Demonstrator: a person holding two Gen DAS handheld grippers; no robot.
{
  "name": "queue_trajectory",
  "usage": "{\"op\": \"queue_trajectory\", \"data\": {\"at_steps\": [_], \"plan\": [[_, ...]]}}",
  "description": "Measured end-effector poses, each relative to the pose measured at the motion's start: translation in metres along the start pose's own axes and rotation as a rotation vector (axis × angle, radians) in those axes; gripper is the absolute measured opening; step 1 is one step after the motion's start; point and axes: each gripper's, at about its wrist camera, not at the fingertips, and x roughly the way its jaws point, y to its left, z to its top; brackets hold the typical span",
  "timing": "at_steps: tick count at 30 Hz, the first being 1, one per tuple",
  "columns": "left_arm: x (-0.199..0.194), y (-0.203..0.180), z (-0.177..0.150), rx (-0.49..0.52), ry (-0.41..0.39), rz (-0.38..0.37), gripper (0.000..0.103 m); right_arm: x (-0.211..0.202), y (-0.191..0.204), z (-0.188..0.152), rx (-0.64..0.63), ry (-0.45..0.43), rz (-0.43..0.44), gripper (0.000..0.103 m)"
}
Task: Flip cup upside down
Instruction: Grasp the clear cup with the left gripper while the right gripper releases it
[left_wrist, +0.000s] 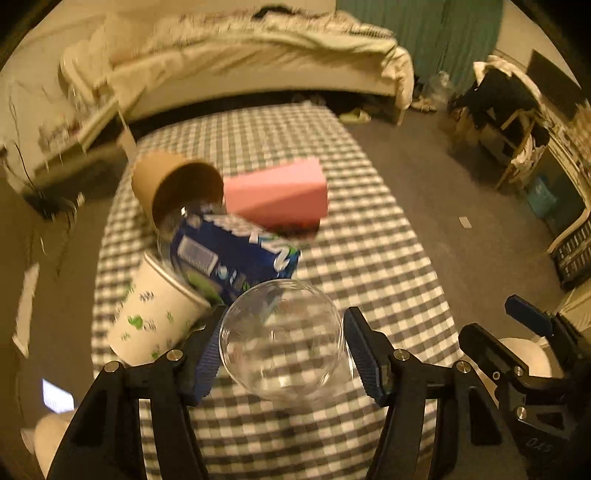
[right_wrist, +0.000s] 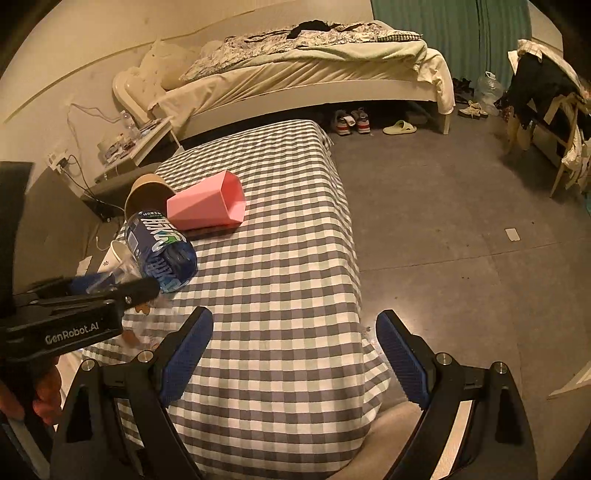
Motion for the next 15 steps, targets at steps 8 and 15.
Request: {"op": "queue_trajectory", "data": {"at_steps": [8, 15], "plan": [[0.012, -0.019, -0.013, 0.093, -0.116, 0.039, 0.063, 0.002, 0.004, -0.001, -0.013, 0.008, -0.017, 0.090], [0.023, -0.018, 0.000, 0.081, -0.131, 0.002, 0.061, 0.005, 0.006, 0.001, -0.010, 0.017, -0.020, 0.090]]}}
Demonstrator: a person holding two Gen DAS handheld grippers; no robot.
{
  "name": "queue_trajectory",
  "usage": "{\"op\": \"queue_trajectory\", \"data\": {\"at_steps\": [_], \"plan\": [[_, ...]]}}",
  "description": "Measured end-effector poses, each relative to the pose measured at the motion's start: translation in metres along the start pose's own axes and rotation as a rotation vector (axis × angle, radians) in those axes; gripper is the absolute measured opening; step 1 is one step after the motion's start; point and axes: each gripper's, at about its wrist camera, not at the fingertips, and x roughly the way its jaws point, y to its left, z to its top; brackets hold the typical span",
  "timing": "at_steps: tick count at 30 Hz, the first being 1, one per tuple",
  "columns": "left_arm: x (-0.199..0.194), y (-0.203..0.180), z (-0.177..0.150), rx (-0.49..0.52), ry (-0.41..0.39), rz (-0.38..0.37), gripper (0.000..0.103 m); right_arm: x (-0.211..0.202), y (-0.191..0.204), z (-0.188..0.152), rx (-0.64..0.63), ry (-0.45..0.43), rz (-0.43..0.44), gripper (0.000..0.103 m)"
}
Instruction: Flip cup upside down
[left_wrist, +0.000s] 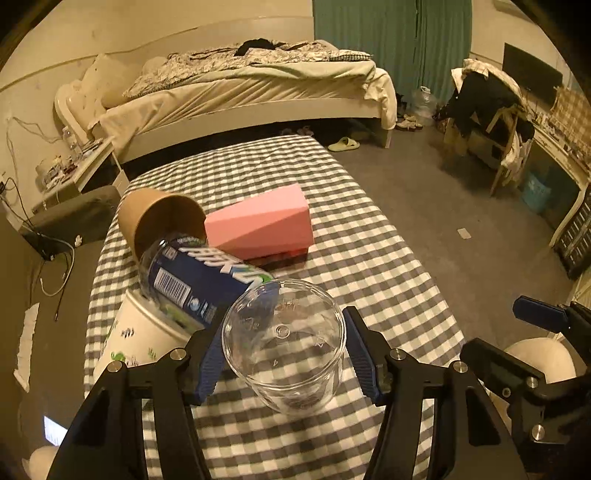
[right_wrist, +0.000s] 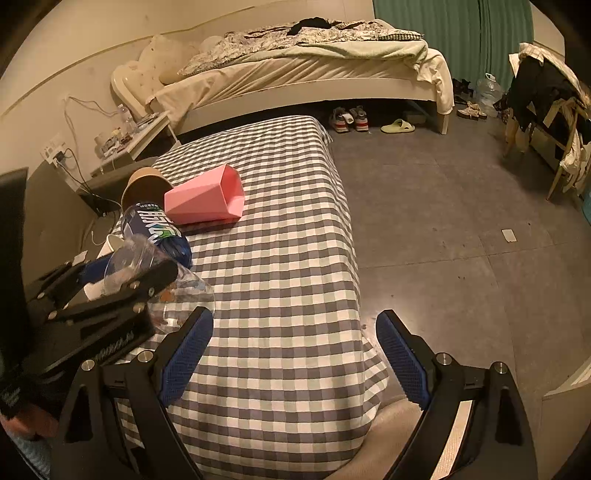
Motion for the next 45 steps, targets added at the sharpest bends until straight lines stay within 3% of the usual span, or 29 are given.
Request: {"op": "queue_trajectory", "data": {"at_steps": [5, 8, 14, 21, 31, 45], "plan": [[-0.004, -0.002, -0.002, -0.009, -0.018, 0.004, 0.065, 0.001, -0.003, 0.000, 0.009, -0.002, -0.004, 0.090], [-0.014, -0.007, 0.000, 0.027, -0.057, 0.033, 0.087, -0.002, -0.004, 0.002, 0.014, -0.010, -0.002, 0.090], [-0.038, -0.006, 0.012, 0.025, -0.111, 0.022, 0.087, -0.020, -0.002, 0.006, 0.014, -0.042, 0.002, 0.090], [-0.100, 0.020, 0.024, -0.068, -0.213, 0.011, 0.087, -0.075, 0.006, 0.010, -0.018, -0.160, -0.010, 0.090], [-0.177, 0.061, -0.003, -0.159, -0.310, 0.037, 0.090, -0.138, 0.037, 0.001, -0.094, -0.295, -0.012, 0.090], [-0.179, 0.083, -0.071, -0.225, -0.294, 0.128, 0.095, -0.114, 0.077, -0.035, -0.160, -0.270, 0.011, 0.090]]}}
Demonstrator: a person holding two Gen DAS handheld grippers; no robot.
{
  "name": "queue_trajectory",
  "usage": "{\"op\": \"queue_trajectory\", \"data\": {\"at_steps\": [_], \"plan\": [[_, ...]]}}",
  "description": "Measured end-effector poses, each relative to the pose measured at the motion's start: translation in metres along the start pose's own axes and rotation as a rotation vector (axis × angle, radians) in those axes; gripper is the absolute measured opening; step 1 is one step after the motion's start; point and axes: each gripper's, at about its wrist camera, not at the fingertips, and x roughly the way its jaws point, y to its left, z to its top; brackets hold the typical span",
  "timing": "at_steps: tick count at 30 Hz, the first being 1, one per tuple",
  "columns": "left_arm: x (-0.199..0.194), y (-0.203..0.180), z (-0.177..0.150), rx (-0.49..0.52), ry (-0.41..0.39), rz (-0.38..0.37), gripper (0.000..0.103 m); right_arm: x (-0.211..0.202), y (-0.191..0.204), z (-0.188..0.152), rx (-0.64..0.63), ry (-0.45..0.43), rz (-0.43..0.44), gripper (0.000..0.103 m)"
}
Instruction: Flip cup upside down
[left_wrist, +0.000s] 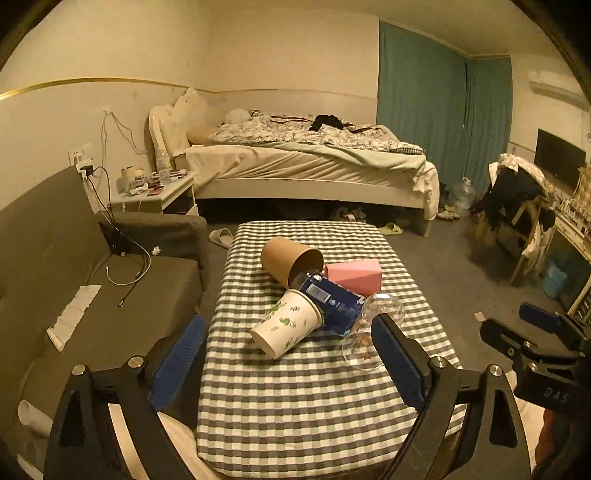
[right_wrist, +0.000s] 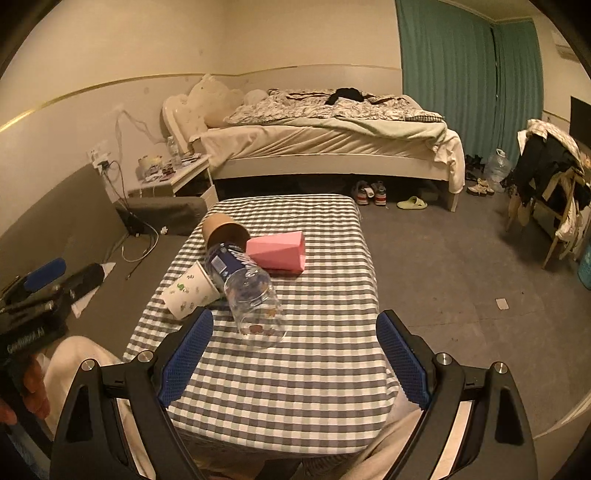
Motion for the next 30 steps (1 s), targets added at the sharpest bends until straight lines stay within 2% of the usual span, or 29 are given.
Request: {"op": "queue_trajectory", "data": {"at_steps": [2, 4, 6, 17, 30], "plan": [[0.000, 0.001, -0.005, -0.007, 0.014, -0.003, 0.097, 0.004, 0.004, -0.002, -0.008, 0.001, -0.006, 0.093], [0.003, 0.001, -0.007, -0.016, 0.027, -0.001, 0.103, 0.008, 0.005, -0.005, -0.003, 0.002, -0.019, 0.100], [0.003, 0.002, -0.010, -0.020, 0.026, 0.009, 0.103, 0.011, 0.003, -0.005, 0.008, 0.002, -0.020, 0.103], [0.011, 0.001, -0.017, -0.017, 0.059, 0.011, 0.103, 0.015, -0.002, -0.008, 0.028, 0.009, -0.054, 0.103], [0.015, 0.001, -0.020, -0.014, 0.068, 0.027, 0.103, 0.020, 0.000, -0.009, 0.030, 0.021, -0.048, 0.103]]}}
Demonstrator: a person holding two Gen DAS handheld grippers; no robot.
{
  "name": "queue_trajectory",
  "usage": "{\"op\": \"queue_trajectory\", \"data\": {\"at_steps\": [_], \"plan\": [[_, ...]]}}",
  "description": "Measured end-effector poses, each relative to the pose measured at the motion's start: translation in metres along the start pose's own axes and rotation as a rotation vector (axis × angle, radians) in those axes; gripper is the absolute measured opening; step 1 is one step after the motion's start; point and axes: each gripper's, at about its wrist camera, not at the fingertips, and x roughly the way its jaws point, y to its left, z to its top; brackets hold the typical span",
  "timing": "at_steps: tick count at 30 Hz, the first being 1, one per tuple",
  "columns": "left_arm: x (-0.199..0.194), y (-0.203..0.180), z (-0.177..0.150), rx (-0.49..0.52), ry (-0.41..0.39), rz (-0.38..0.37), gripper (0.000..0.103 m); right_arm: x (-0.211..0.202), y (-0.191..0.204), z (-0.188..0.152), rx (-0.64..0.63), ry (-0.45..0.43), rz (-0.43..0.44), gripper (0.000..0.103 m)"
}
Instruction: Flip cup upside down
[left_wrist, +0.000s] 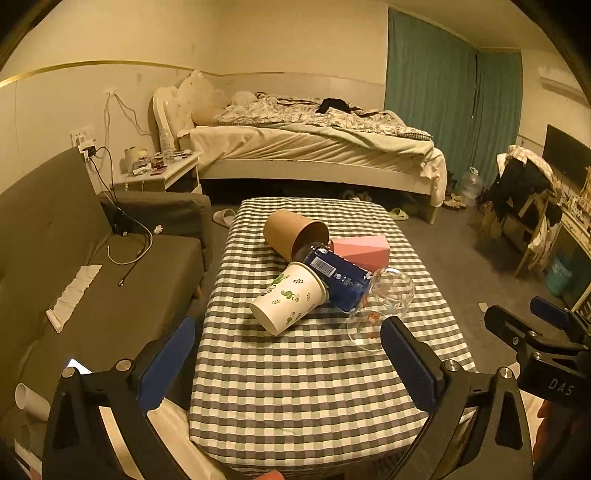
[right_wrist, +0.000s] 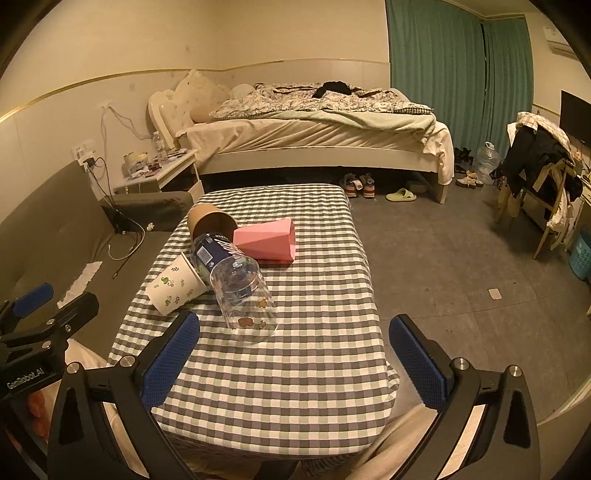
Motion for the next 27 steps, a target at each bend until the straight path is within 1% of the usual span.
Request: {"op": "queue_trajectory", "data": {"at_steps": [27], "plan": [[0.0028, 0.0053, -0.0011, -0.012, 0.000, 0.013, 0.103, 0.0033, 0.0058, 0.0021, -0.009, 0.006, -0.005, 0.103]]}}
